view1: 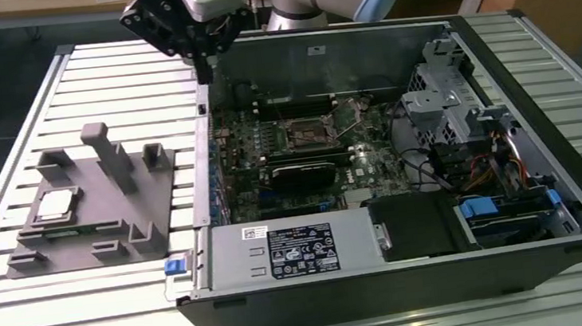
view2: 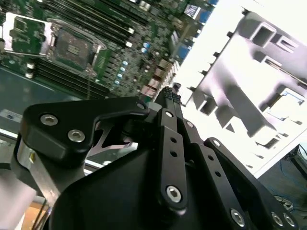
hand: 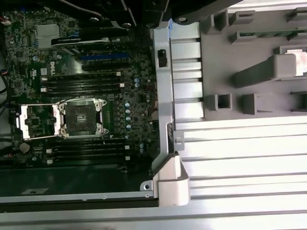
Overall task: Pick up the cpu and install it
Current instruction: 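Reach for the cpu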
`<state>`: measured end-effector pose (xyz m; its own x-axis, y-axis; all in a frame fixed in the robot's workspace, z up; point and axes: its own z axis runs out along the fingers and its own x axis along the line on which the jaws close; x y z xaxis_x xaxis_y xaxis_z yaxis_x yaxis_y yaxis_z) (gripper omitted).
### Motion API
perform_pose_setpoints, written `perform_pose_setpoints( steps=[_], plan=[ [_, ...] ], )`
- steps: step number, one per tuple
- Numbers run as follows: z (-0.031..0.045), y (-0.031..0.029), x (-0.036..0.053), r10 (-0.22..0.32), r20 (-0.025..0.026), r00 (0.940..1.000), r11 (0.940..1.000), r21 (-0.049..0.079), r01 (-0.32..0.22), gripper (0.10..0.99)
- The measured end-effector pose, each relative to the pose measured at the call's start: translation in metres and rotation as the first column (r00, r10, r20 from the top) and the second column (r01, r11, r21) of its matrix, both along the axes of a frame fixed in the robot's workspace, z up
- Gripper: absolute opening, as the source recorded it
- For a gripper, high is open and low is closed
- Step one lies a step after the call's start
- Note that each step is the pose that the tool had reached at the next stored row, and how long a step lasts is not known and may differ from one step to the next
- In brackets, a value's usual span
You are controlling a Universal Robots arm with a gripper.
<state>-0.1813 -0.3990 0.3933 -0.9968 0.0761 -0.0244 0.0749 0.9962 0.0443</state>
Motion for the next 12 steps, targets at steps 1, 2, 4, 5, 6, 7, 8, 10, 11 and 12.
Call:
perform_pose_setpoints(
  steps=[1,2,4,5,6,7,8,10,11,12],
  plan=[
    [-0.0001,0.0000,-0.0045,0.000,0.0000,1.0000,1.0000,0.000,0.000,0.106],
    [-0.0001,0.0000,-0.0090,0.000,0.0000,1.0000,1.0000,0.000,0.000,0.106],
    [-0.0003,0.0000,-0.0181,0.000,0.0001,1.0000,1.0000,0.000,0.000,0.106],
    [-0.0004,0.0000,-0.0227,0.000,0.0000,1.0000,1.0000,0.000,0.000,0.106],
    [-0.0005,0.0000,-0.0272,0.000,0.0000,1.0000,1.0000,0.000,0.000,0.106],
    [-0.0006,0.0000,-0.0321,0.000,0.0000,1.0000,1.0000,0.000,0.000,0.106],
    [-0.0008,0.0000,-0.0365,0.000,0.0001,1.0000,1.0000,0.000,0.000,0.106],
    [-0.0010,0.0000,-0.0456,0.000,0.0002,1.0000,1.0000,0.000,0.000,0.106],
    [-0.0010,0.0000,-0.0501,0.000,0.0000,1.0000,1.0000,0.000,0.000,0.106],
    [-0.0010,0.0000,-0.0547,0.000,0.0000,1.0000,1.0000,0.000,0.000,0.106]
  ],
)
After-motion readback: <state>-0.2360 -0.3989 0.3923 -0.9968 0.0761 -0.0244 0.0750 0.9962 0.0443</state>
